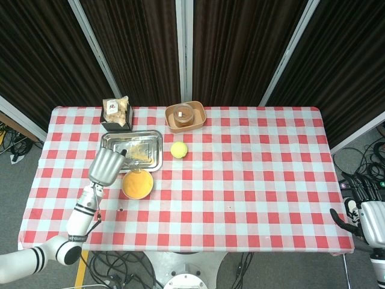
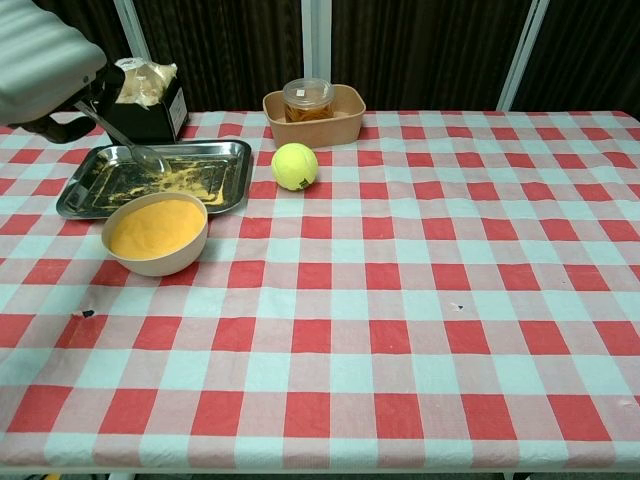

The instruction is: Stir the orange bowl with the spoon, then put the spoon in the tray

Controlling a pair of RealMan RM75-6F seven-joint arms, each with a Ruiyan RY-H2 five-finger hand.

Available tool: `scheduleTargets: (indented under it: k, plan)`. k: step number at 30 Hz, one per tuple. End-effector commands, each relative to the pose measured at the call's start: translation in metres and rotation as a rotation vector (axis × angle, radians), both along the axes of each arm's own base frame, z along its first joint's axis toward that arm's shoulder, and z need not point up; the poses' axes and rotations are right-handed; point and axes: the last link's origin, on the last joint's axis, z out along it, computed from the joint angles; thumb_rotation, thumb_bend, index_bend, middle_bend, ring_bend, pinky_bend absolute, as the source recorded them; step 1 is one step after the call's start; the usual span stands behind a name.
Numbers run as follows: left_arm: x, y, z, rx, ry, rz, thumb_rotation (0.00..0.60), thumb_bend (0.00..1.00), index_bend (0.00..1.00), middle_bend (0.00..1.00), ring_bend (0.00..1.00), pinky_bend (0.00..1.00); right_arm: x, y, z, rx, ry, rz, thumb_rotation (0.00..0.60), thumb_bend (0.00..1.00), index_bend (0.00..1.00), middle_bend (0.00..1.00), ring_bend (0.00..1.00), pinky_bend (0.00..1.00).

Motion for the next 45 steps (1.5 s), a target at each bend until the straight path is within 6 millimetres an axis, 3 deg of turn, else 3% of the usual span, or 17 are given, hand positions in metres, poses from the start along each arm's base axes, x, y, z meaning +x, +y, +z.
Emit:
scheduleTargets:
  k: [1, 7, 14, 22, 28, 34, 36, 41, 45]
  plan:
    - [-0.012, 0.028, 0.008, -0.041, -0.224, 0.160, 0.600, 0.39, 0.75, 0.96, 0.94, 0.99, 0.000, -0.001, -0.001, 0.003, -0.001, -0.001, 0.600, 0.24, 0.00, 0.13, 0.00, 0.00]
    - [-0.029, 0.061, -0.001, -0.114, -0.368, 0.323, 0.600, 0.38, 0.73, 0.96, 0.94, 0.99, 0.000, -0.002, -0.003, 0.012, -0.003, -0.002, 0.600, 0.24, 0.00, 0.13, 0.00, 0.00]
    - [-0.047, 0.084, -0.021, -0.154, -0.458, 0.459, 0.600, 0.38, 0.68, 0.95, 0.94, 0.99, -0.001, -0.003, -0.004, 0.018, -0.005, -0.008, 0.600, 0.24, 0.00, 0.13, 0.00, 0.00]
    - [-0.056, 0.085, -0.031, -0.179, -0.419, 0.488, 0.600, 0.37, 0.53, 0.94, 0.93, 0.99, -0.004, -0.003, -0.004, 0.017, -0.009, -0.018, 0.600, 0.24, 0.00, 0.13, 0.00, 0.00]
    - [-0.061, 0.077, -0.013, -0.165, -0.477, 0.487, 0.600, 0.36, 0.44, 0.89, 0.90, 0.98, -0.004, -0.004, -0.003, 0.017, -0.009, -0.015, 0.600, 0.24, 0.00, 0.13, 0.00, 0.00]
    - [-0.072, 0.059, 0.031, -0.052, -0.547, 0.439, 0.600, 0.34, 0.38, 0.73, 0.70, 0.94, -0.004, -0.004, 0.000, 0.014, -0.010, -0.008, 0.600, 0.24, 0.00, 0.13, 0.00, 0.00]
    - [-0.085, 0.044, 0.049, 0.022, -0.538, 0.411, 0.600, 0.34, 0.38, 0.66, 0.60, 0.85, -0.006, -0.004, 0.000, 0.018, -0.007, -0.015, 0.600, 0.24, 0.00, 0.13, 0.00, 0.00]
    - [-0.118, -0.006, 0.079, 0.091, -0.494, 0.389, 0.600, 0.31, 0.38, 0.47, 0.39, 0.51, -0.009, -0.005, -0.002, 0.038, -0.001, -0.024, 0.600, 0.24, 0.00, 0.12, 0.00, 0.00]
    - [-0.135, -0.048, 0.097, 0.107, -0.464, 0.380, 0.600, 0.29, 0.38, 0.39, 0.31, 0.38, -0.010, -0.007, -0.005, 0.047, 0.003, -0.016, 0.600, 0.25, 0.00, 0.12, 0.00, 0.00]
